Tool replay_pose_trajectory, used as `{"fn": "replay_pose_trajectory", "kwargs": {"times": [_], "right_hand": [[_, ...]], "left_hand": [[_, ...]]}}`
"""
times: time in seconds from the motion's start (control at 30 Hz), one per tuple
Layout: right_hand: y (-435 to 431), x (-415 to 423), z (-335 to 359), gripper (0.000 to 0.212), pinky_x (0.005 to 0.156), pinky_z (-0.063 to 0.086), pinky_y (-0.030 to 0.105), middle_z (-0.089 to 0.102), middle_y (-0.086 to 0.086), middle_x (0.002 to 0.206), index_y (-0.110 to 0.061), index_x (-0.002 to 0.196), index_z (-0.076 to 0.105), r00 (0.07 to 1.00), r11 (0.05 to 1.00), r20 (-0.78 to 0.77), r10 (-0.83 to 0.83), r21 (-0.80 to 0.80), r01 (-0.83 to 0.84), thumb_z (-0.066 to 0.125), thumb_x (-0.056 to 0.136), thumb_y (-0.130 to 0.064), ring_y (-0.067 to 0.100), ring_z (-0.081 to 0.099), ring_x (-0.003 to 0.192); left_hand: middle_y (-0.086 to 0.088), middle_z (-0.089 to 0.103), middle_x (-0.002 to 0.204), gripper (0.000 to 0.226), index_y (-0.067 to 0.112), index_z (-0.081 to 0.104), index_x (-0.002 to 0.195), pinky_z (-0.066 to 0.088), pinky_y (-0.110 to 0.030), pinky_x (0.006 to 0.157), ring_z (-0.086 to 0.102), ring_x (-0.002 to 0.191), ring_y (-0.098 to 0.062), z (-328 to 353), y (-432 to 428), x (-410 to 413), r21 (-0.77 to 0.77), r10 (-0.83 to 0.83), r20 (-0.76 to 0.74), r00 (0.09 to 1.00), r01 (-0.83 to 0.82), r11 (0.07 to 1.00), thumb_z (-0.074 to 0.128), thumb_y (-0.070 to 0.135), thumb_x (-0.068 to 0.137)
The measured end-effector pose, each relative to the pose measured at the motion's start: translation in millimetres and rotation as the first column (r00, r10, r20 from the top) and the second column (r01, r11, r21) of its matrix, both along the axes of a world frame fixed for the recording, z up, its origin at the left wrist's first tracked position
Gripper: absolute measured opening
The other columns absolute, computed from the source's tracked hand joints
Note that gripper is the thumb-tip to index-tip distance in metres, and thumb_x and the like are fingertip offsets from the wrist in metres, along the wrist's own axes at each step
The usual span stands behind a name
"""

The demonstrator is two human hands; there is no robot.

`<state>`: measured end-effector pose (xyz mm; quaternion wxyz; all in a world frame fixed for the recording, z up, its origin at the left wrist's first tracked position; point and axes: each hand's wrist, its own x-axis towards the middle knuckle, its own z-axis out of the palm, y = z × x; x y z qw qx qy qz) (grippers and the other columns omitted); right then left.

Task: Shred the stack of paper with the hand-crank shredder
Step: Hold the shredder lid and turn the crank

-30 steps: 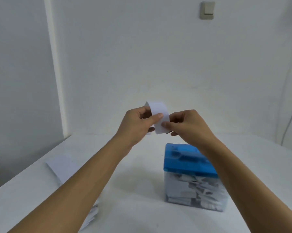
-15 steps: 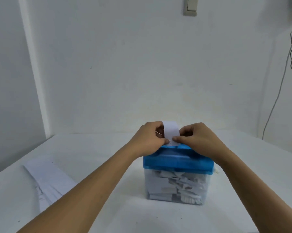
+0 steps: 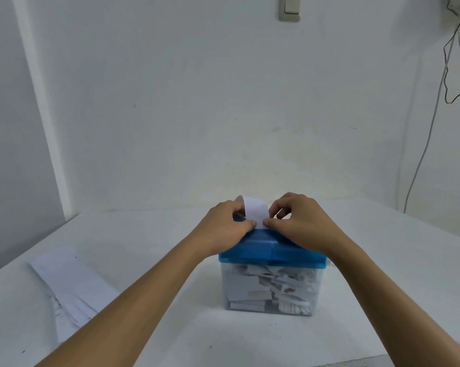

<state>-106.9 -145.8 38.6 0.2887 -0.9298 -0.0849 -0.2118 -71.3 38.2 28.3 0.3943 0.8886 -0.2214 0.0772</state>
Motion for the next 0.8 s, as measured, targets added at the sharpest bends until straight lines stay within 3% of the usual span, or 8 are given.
{"fn": "replay_pose_trajectory", "kwargs": {"times": [0.23, 0.33, 0.5, 0.57, 0.67, 0.8], "right_hand": [[-0.1, 1.8, -1.1, 0.007, 0.071, 0.047, 0.02, 0.063, -0.015, 0.097, -0.033, 0.082, 0.065, 1.0, 0.999, 0.004, 0.025, 0.035, -0.025, 0.072, 0.085, -0.032, 0.004, 0.061, 0.088], [-0.7, 1.3, -0.6, 0.003, 0.061, 0.05, 0.022, 0.07, -0.01, 0.085, -0.03, 0.085, 0.068, 1.0, 0.988, 0.008, 0.007, 0.155, -0.008, 0.07, 0.086, -0.028, 0.008, 0.066, 0.079], [15.6, 11.5, 0.6, 0.007, 0.058, 0.047, 0.021, 0.07, -0.01, 0.079, -0.027, 0.078, 0.071, 0.998, 0.988, -0.007, 0.056, 0.145, -0.054, 0.069, 0.085, -0.026, 0.002, 0.062, 0.064], [30.4, 18.9, 1.3, 0.007, 0.056, 0.042, 0.018, 0.068, -0.01, 0.073, -0.026, 0.077, 0.072, 0.995, 0.988, -0.022, 0.093, 0.13, -0.09, 0.07, 0.084, -0.028, 0.001, 0.057, 0.058], [58.7, 29.3, 1.8, 0.011, 0.065, 0.052, 0.029, 0.068, -0.01, 0.076, -0.027, 0.076, 0.07, 0.988, 0.986, -0.039, 0.149, 0.083, -0.146, 0.072, 0.081, -0.036, 0.008, 0.062, 0.069], [95.1, 39.1, 0.0, 0.011, 0.076, 0.058, 0.037, 0.068, -0.008, 0.081, -0.027, 0.077, 0.069, 0.981, 0.982, -0.046, 0.191, 0.021, -0.19, 0.07, 0.083, -0.036, 0.012, 0.064, 0.077]], "left_hand": [[0.006, 0.061, 0.131, 0.034, 0.023, 0.06, 0.134, 0.047, -0.031, 0.101, 0.057, 0.116, -0.014, -6.7, -1.3, -4.3, -0.077, -0.012, -0.013, 1.0, 0.011, 0.997, 0.062, 0.029, 0.1], [0.003, 0.061, 0.127, 0.03, 0.024, 0.064, 0.13, 0.046, -0.027, 0.093, 0.058, 0.112, -0.016, -4.3, -2.1, -2.7, -0.069, -0.043, -0.014, 0.999, 0.042, 0.997, 0.061, 0.025, 0.099], [0.004, 0.06, 0.124, 0.031, 0.025, 0.064, 0.13, 0.044, -0.026, 0.091, 0.057, 0.107, -0.013, -4.5, 12.9, 0.1, -0.063, 0.01, -0.014, 1.0, -0.011, 0.998, 0.062, 0.025, 0.099], [0.002, 0.062, 0.12, 0.024, 0.02, 0.067, 0.121, 0.049, -0.033, 0.094, 0.059, 0.104, -0.014, -5.4, 27.7, 2.7, -0.058, 0.063, -0.017, 0.998, -0.064, 0.996, 0.063, 0.025, 0.098], [-0.007, 0.065, 0.109, 0.021, 0.008, 0.067, 0.108, 0.052, -0.044, 0.092, 0.062, 0.099, -0.025, -5.5, 53.5, 5.5, -0.05, 0.157, -0.02, 0.987, -0.158, 0.986, 0.063, 0.024, 0.096], [-0.013, 0.059, 0.086, 0.021, 0.001, 0.058, 0.086, 0.04, -0.037, 0.071, 0.053, 0.081, -0.033, -7.8, 81.8, 1.6, -0.11, 0.257, -0.025, 0.966, -0.259, 0.96, 0.061, 0.02, 0.094]]}}
